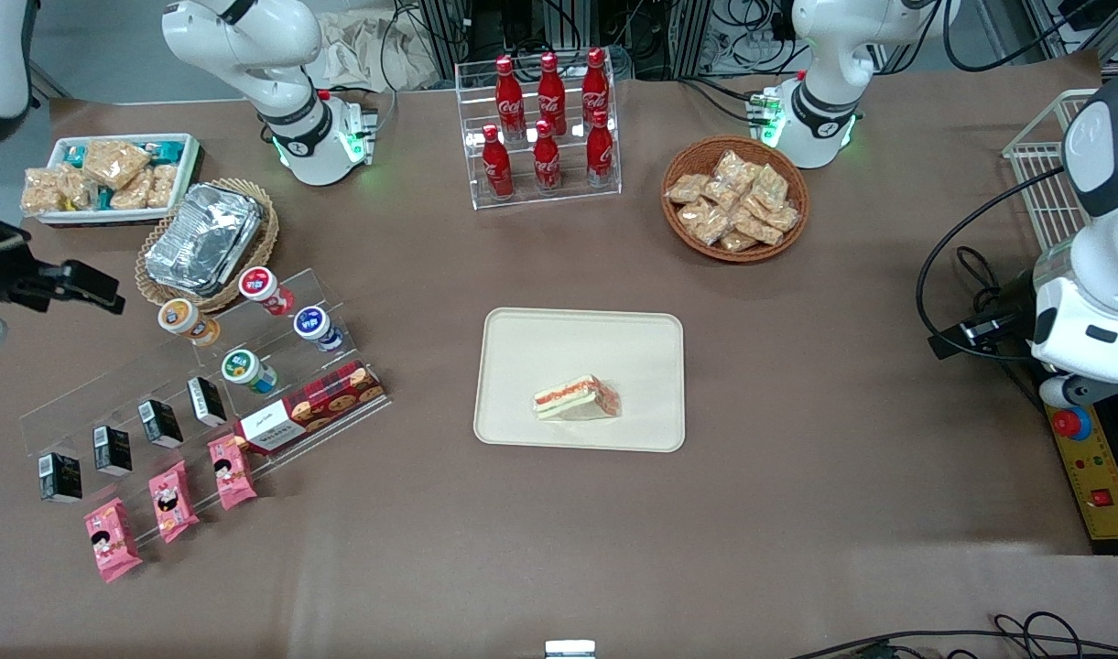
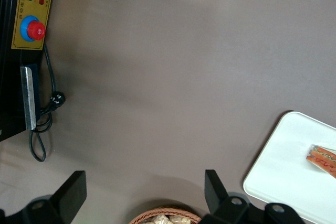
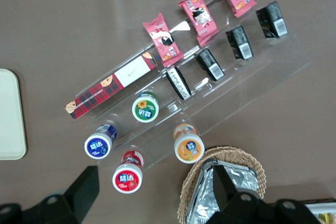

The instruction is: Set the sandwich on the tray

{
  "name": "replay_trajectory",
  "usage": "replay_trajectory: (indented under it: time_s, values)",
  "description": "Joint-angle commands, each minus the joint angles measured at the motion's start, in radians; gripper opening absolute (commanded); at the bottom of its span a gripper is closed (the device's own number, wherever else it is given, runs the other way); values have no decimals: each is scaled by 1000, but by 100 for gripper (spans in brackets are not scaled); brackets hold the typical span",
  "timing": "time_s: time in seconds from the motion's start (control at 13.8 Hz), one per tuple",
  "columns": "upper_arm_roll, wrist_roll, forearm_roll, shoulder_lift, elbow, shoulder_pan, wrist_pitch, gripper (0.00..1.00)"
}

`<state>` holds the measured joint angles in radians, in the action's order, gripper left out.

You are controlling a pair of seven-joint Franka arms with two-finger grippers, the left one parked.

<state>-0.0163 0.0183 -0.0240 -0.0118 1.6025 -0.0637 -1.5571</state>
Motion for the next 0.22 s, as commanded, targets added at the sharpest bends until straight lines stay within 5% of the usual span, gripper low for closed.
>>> replay_trajectory:
  time_s: [0.0,0.15]
  values:
    - [18,22,-4,-48,30,-42,6,97]
    - [16,6,4,-50,28,-65,14,97]
